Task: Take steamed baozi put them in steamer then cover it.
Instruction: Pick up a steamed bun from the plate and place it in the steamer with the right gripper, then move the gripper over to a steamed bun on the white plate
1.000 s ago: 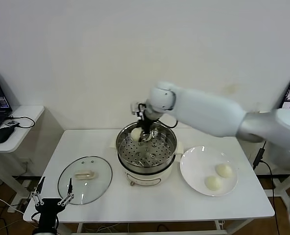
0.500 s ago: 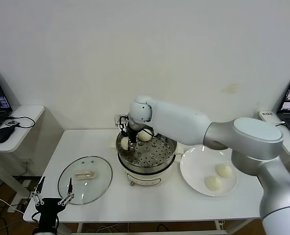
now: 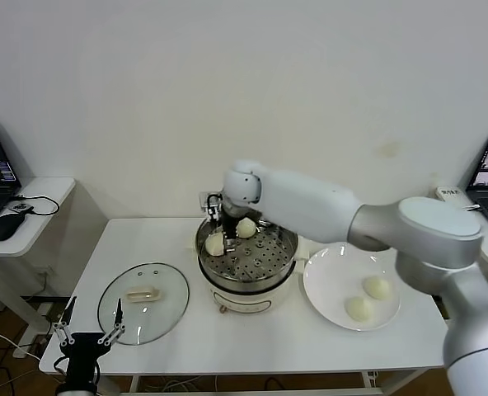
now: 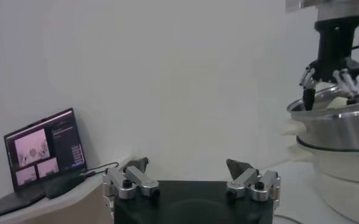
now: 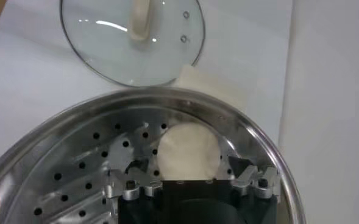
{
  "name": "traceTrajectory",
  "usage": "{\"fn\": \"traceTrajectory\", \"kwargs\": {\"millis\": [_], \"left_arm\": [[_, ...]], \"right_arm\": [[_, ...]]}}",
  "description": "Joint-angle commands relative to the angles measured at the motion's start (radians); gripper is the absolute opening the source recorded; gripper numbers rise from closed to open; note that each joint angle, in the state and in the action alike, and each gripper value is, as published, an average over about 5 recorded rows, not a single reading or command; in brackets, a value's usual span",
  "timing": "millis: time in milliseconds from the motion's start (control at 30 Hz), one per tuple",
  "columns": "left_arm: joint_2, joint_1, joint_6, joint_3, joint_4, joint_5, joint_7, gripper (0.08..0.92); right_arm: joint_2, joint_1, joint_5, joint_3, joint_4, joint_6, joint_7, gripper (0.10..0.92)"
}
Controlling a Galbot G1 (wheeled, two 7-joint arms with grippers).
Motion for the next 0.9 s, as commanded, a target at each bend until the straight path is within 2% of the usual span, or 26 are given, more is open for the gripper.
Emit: {"fn": "traceTrajectory", "kwargs": {"millis": [33, 267, 467, 667, 900], "left_arm": [[0.002, 0.001, 0.001, 0.002, 0.0, 0.0, 0.001, 0.823], [0.006, 0.003, 0.006, 0.021, -0.004, 0.007, 0.002, 0.823], [0.01, 0.015, 0.002, 0.033, -0.006, 0.013, 0.0, 0.823], [0.006, 0.017, 0.003, 0.04, -0.01, 0.021, 0.0, 0.823], [-0.005, 0.017, 0.005, 0.046, -0.008, 0.029, -0.001, 0.823]], "right_arm": [[-0.228, 0.166, 0.013, -0.05, 0.218, 0.01, -0.061, 0.823], [-0.565, 0.245, -0.018, -0.075, 0.458, 0.091, -0.147, 0.823], [-0.818, 0.155, -0.148, -0.074, 0.544, 0.2, -0.196, 0.823], [-0.916, -0.039, -0.244, -0.024, 0.578, 0.233, -0.177, 0.823], [-0.927, -0.295, -0.345, 0.129, 0.546, 0.257, -0.141, 0.823]]}}
